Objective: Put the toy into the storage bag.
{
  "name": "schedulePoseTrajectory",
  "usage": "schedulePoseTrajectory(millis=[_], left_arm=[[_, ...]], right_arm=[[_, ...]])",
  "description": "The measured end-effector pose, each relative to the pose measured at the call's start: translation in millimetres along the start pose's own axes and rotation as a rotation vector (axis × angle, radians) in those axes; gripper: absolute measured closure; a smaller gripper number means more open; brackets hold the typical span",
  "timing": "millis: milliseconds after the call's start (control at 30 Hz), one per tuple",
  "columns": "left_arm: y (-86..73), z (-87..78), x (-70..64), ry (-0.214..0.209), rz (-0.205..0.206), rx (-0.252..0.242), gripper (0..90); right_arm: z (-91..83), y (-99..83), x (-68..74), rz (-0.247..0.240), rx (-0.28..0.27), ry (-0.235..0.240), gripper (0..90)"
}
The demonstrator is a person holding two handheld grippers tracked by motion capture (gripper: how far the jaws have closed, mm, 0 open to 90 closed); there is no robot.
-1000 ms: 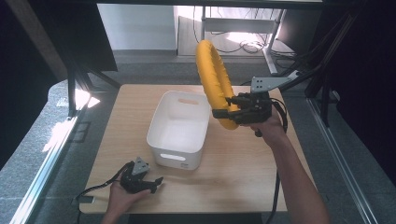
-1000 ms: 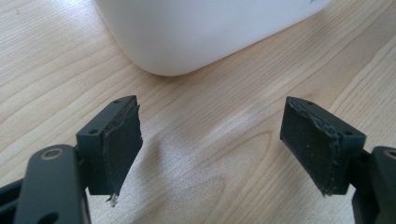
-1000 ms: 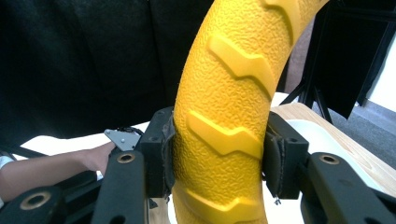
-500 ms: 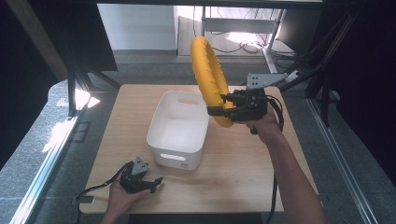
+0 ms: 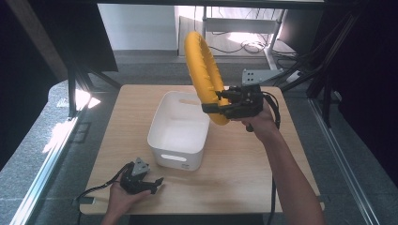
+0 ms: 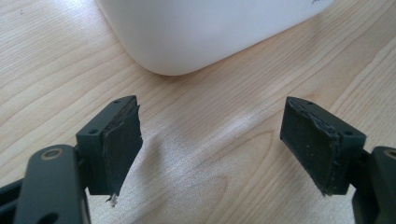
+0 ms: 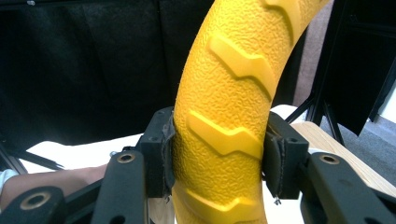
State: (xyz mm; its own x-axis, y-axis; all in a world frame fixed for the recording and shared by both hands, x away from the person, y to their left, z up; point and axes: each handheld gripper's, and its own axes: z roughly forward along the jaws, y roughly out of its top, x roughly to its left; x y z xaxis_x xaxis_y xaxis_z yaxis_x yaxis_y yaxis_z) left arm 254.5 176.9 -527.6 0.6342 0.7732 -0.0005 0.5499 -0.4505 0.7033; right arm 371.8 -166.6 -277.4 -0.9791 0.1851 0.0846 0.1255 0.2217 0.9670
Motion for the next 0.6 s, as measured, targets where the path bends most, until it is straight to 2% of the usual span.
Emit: schedulePoseTrajectory(millis=[600], left_arm=[[-0.2, -0.2, 0.2, -0.001, 0.0, -0.005, 20.8]], right_arm=[[21.7, 6.3, 1.1, -0.006, 0.001, 0.041, 51.3]])
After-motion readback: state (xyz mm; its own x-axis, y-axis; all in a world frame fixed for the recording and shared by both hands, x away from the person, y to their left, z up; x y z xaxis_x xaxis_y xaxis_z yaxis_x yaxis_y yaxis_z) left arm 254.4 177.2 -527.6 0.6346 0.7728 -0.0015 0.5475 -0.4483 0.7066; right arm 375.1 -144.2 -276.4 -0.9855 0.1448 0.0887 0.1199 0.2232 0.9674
